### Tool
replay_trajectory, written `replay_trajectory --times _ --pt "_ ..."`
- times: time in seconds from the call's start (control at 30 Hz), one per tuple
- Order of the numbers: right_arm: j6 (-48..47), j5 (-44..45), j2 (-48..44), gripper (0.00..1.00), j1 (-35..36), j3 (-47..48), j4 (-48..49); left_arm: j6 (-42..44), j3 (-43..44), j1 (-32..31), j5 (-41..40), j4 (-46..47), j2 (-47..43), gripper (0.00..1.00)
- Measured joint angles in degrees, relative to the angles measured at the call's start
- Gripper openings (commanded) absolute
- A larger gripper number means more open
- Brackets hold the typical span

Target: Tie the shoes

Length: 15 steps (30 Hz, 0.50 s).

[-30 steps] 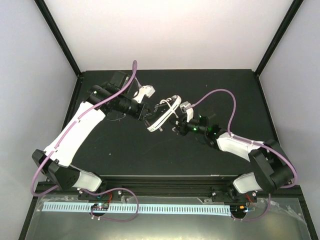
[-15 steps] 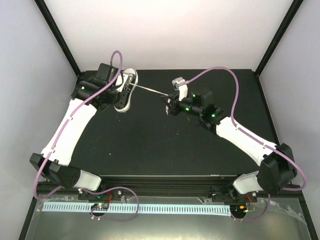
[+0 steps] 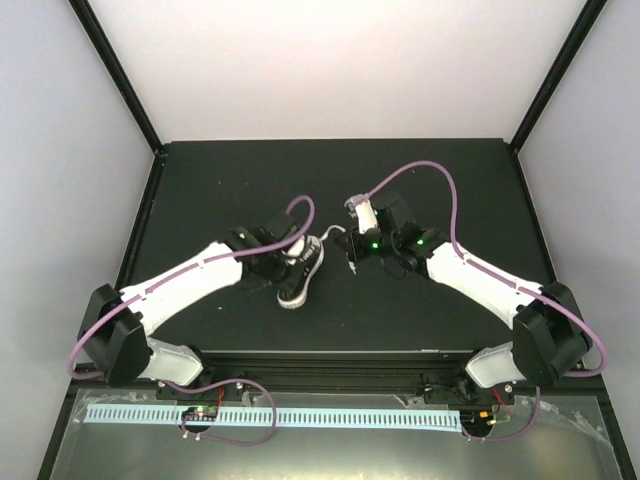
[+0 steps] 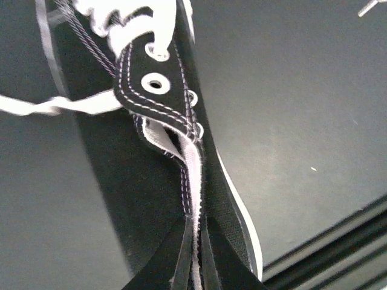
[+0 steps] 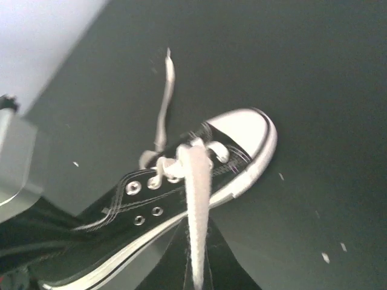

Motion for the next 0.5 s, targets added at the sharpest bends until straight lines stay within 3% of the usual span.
replay_trajectory --times 0.13,0.23,0.27,0.3,0.37,0.4,0.5 --pt "0.0 3.0 -2.3 0.02 0.0 -4.5 -5.0 -8.1 -6.3 -7.1 1.0 7.0 0.3 0.04" --pt "0.2 5.0 -4.7 0.02 0.0 -7.1 -8.3 -13.2 -7.9 -9.9 2.4 13.4 1.3 0.36" --pt "0.3 6.1 -5.7 0.02 0.0 -7.7 -9.6 -14.8 -8.5 -10.4 3.9 16.1 1.7 0.54" --pt "0.3 7.0 -6.5 0.02 0.0 -8.0 -10.8 -15.6 -8.9 -10.8 5.0 18.0 2.0 0.65" --pt "0.3 8.9 -7.6 0.04 0.0 -8.0 -13.0 -16.9 -9.6 -11.3 7.0 20.8 2.2 0.8" --pt "0.2 10.4 -8.1 0.11 0.0 -8.0 -14.1 -17.0 -9.7 -11.5 7.7 21.7 2.1 0.86" --pt "0.4 13.2 -8.4 0.66 0.0 -8.0 -16.8 -16.8 -10.0 -11.2 8.3 23.0 0.8 0.96"
